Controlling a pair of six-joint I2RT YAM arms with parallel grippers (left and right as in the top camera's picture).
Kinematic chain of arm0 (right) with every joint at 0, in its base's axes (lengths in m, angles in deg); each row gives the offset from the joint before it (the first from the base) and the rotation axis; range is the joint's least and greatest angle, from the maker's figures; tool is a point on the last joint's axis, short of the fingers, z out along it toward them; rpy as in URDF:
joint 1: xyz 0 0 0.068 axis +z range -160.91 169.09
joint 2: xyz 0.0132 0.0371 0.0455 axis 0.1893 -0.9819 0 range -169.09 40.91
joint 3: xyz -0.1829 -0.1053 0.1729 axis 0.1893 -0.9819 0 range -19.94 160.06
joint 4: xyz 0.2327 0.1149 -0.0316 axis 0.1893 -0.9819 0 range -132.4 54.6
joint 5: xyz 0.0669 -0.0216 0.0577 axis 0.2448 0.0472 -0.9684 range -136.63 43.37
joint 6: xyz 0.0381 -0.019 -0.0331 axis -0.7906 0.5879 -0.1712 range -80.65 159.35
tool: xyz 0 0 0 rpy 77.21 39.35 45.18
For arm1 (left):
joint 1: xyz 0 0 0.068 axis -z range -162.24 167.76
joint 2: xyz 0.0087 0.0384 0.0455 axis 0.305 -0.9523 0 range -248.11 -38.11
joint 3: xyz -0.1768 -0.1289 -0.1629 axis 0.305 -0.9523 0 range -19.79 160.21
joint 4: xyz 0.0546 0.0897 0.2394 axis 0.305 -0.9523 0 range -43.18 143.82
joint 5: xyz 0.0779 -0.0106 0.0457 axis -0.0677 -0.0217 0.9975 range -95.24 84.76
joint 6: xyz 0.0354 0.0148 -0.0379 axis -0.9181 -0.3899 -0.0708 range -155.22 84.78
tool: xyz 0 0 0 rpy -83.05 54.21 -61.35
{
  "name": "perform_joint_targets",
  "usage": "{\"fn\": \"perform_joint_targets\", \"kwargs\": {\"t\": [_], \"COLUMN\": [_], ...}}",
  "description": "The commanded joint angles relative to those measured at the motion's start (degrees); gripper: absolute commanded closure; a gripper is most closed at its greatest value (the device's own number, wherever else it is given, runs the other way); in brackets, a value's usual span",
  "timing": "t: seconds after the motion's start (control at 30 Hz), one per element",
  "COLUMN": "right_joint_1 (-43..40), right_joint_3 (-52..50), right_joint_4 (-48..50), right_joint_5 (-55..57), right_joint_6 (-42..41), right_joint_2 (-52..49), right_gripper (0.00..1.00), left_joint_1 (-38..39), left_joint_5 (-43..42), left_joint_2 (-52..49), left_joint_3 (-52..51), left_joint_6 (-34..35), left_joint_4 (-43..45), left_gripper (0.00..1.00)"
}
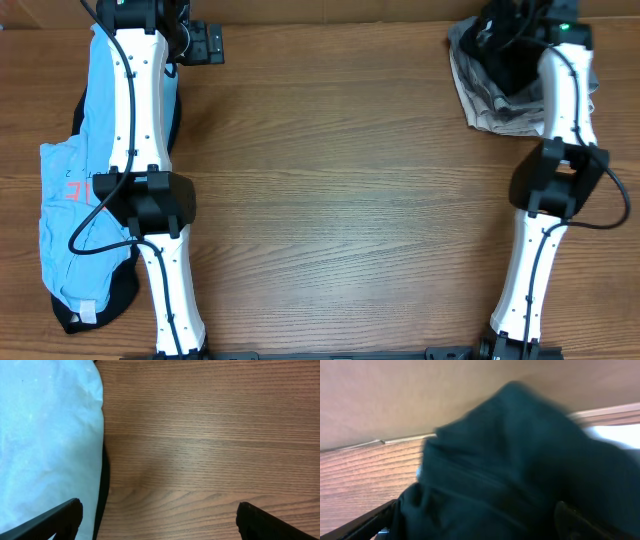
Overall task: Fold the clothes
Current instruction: 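Place the black bundle on top of the grey clothes stack with the right gripper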
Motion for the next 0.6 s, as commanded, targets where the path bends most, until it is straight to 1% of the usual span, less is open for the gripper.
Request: {"fn": "perform_joint_targets", "kwargs": {"t": [0.0,0.17,0.37,0.57], "right_joint_1": [-2.3,-2.3,-1.4,1.7], "right_joint_3": [6.6,10.4,10.5,10.5], "right_joint_4": [-2.5,-11.8,-21.3,-35.4], "right_joint_5": [2.2,2.2,1.9,1.7], "right_joint_6": [0.4,0.4,0.3,-0.3], "right_joint_2": [11.3,20.6,30.4,37.9], "right_gripper": [0.00,0.00,0.00,0.00], "left_joint_1": [0.4,0.4,0.4,0.4], "left_joint_5": [-0.7,-0.7,-0.7,-0.7], "left_joint_2": [-0.6,-0.6,-0.6,-0.6], "left_joint_3": [0.0,0.0,0.0,0.0], "left_joint_6": [0.6,0.6,0.6,0.6], "left_joint_4": [0.2,0.2,0.2,0.2], "left_gripper": [0.00,0.00,0.00,0.00]}}
